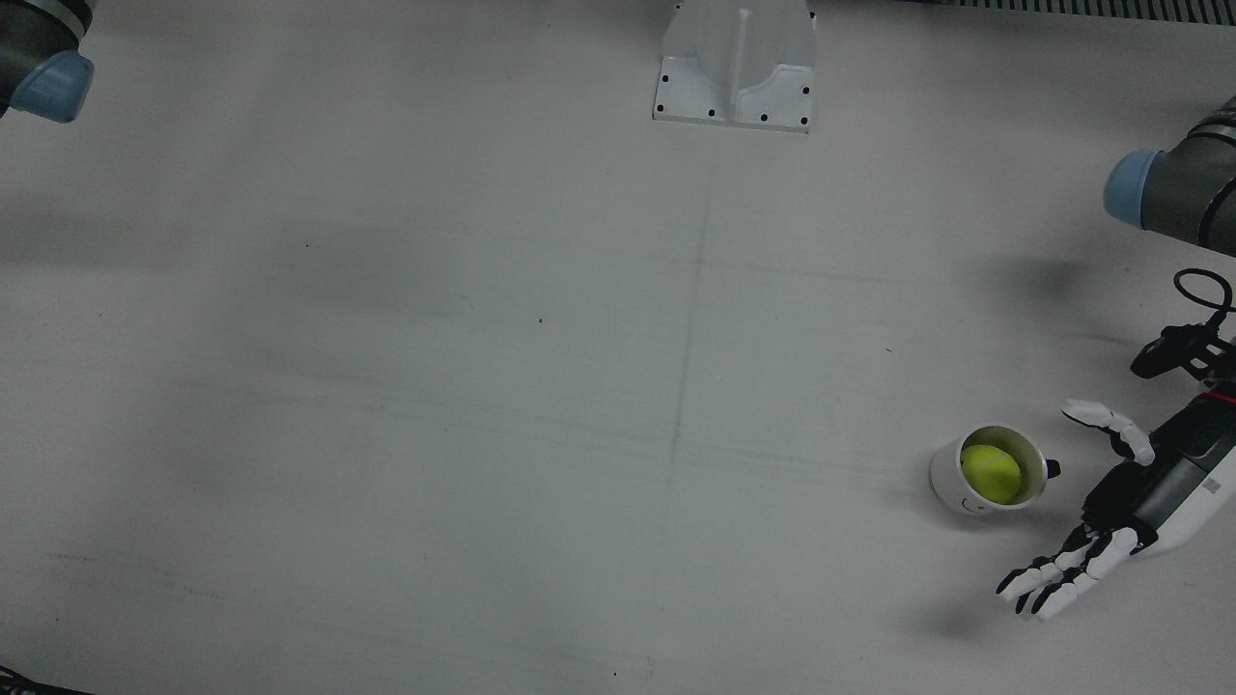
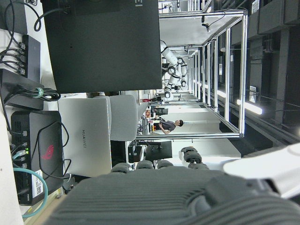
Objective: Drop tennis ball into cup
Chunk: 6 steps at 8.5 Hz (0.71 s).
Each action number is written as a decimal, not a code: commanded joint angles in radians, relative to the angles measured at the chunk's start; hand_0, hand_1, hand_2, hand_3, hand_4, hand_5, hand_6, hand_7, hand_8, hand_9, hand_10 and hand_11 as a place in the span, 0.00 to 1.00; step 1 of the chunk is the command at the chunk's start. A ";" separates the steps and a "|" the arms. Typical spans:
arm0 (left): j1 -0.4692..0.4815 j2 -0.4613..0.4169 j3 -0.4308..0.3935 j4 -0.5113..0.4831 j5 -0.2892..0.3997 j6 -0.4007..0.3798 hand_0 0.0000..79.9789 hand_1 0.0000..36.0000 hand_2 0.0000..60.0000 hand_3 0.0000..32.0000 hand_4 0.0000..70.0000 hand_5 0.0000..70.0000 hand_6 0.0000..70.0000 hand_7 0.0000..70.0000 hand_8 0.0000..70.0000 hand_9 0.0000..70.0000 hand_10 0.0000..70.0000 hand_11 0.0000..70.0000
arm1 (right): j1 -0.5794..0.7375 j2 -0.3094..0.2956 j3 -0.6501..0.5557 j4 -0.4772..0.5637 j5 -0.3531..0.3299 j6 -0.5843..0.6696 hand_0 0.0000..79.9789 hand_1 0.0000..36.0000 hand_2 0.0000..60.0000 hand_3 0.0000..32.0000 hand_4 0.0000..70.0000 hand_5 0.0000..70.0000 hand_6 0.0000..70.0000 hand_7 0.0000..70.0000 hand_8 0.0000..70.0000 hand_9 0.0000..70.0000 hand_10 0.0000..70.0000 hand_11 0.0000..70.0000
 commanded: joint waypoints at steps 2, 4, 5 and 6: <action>-0.427 0.076 -0.022 -0.005 0.082 -0.002 0.44 0.18 0.34 0.00 0.13 0.11 0.43 0.04 0.11 0.05 0.02 0.04 | 0.000 0.000 0.000 0.000 0.000 0.000 0.00 0.00 0.00 0.00 0.00 0.00 0.00 0.00 0.00 0.00 0.00 0.00; -0.529 0.084 -0.010 -0.001 0.116 0.001 0.49 0.22 0.30 0.00 0.19 0.09 0.33 0.12 0.09 0.06 0.03 0.05 | 0.000 0.000 0.000 0.000 0.000 0.000 0.00 0.00 0.00 0.00 0.00 0.00 0.00 0.00 0.00 0.00 0.00 0.00; -0.528 0.104 -0.010 0.002 0.127 -0.001 0.51 0.23 0.32 0.00 0.20 0.11 0.42 0.12 0.11 0.06 0.03 0.05 | 0.000 0.000 0.000 0.000 0.000 0.000 0.00 0.00 0.00 0.00 0.00 0.00 0.00 0.00 0.00 0.00 0.00 0.00; -0.529 0.113 -0.013 0.016 0.141 -0.005 0.52 0.23 0.31 0.00 0.22 0.12 0.49 0.13 0.13 0.06 0.04 0.06 | 0.000 0.000 0.000 0.000 0.000 0.000 0.00 0.00 0.00 0.00 0.00 0.00 0.00 0.00 0.00 0.00 0.00 0.00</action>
